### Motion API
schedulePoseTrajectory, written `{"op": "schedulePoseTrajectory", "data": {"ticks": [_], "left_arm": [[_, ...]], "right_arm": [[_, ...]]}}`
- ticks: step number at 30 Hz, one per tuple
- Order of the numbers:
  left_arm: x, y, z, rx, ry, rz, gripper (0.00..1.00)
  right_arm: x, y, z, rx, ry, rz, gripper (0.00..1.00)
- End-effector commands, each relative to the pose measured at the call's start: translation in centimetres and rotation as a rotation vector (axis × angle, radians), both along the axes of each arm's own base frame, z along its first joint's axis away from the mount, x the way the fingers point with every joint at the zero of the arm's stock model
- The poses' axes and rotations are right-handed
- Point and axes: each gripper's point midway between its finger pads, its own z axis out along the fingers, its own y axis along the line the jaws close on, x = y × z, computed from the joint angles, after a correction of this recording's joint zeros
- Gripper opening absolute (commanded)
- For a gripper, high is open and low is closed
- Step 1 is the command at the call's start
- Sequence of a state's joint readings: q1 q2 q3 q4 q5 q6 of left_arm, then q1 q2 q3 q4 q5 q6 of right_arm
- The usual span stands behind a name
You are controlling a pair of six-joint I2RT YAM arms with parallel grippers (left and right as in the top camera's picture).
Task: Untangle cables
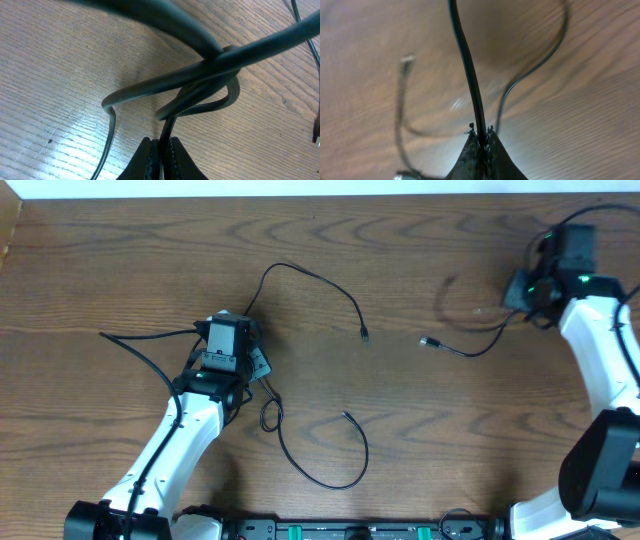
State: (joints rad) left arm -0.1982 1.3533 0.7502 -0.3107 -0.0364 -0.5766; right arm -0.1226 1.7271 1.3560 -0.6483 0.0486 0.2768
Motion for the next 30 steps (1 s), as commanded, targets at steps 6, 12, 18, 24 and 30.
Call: {"op": "schedulePoseTrajectory", "data": {"ticks": [6, 12, 18, 24, 30], "left_arm": [[0.0, 0.0, -0.1, -0.008, 0.007, 0.012, 0.08], [0.0, 0.0, -0.1, -0.008, 0.007, 0.012, 0.08], [0.0, 0.0, -0.1, -0.008, 0.007, 0.012, 0.08], [0.0, 0.0, -0.1, -0.008, 0.007, 0.012, 0.08], [0.0, 0.0, -0.1, -0.008, 0.007, 0.012, 0.08]], "right_arm": [[1.7, -10.1, 3.6, -0.139, -0.168, -0.169, 0.01], [0.9, -12.2, 0.3, -0.096, -0.099, -0.223, 0.08], [-0.8, -9.5, -7.1, 0.076, 0.111, -0.197, 0.29], [-2.6, -8.9, -12.5, 0.158, 0.251, -0.3, 0.69], [-3.1, -8.8, -15.7, 0.197, 0.304, -0.382, 0.89]]}}
